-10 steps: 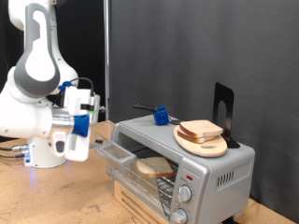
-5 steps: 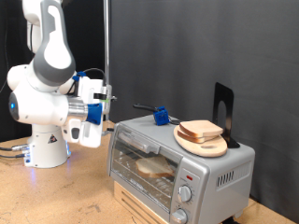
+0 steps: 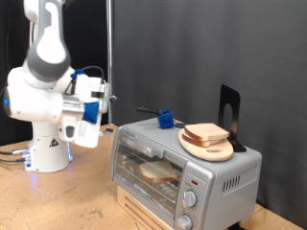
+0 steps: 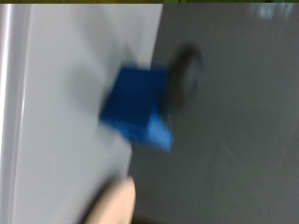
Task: Make a piece of toast with the oven
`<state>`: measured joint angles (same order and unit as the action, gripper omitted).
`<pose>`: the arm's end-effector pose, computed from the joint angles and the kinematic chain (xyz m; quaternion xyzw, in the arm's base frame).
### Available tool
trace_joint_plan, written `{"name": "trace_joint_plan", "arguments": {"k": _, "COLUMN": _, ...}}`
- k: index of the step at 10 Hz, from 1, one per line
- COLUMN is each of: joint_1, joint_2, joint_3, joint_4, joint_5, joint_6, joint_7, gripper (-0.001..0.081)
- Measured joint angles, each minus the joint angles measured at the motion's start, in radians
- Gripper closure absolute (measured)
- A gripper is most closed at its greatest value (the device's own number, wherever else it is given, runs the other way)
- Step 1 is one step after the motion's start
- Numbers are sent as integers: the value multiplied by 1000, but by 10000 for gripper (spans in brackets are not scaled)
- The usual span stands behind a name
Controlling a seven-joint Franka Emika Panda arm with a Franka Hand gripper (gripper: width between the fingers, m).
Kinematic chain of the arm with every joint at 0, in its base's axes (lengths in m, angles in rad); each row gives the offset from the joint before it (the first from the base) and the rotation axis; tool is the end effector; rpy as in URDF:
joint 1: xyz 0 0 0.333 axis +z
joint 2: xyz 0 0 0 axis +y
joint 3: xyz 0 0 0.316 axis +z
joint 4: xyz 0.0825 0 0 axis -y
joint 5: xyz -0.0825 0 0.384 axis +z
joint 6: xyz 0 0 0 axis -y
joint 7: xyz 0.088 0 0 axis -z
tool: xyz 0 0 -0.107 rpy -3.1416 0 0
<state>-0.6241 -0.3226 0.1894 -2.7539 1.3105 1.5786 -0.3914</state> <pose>0.3404 -0.0484 0.3284 -0.7299 0.2869 0.0791 0.6154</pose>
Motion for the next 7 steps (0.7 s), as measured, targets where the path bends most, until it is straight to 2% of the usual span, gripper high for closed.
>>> {"name": "trace_joint_plan", "arguments": {"k": 3, "joint_1": -32, "joint_2": 6, "joint_3": -42, "joint_4": 58, "joint_5": 15, "joint_6": 0, "joint_7": 45, "gripper": 124}}
{"name": "trace_joint_plan", "arguments": {"k": 4, "joint_1": -32, "joint_2": 6, "joint_3": -41, "joint_4": 55, "joint_5": 15, "joint_6": 0, "joint_7": 45, "gripper": 124}}
{"name": "trace_joint_plan", "arguments": {"k": 5, "joint_1": -31, "joint_2": 7, "joint_3": -37, "joint_4": 57, "joint_5": -17, "joint_6": -3, "joint_7": 68, "gripper": 124}}
{"name": "trace_joint_plan", "arguments": {"k": 7, "joint_1": -29, "joint_2": 24, "joint_3": -1, "joint_4": 114, "joint_5": -121, "joint_6": -2, "joint_7": 193, "gripper": 124}}
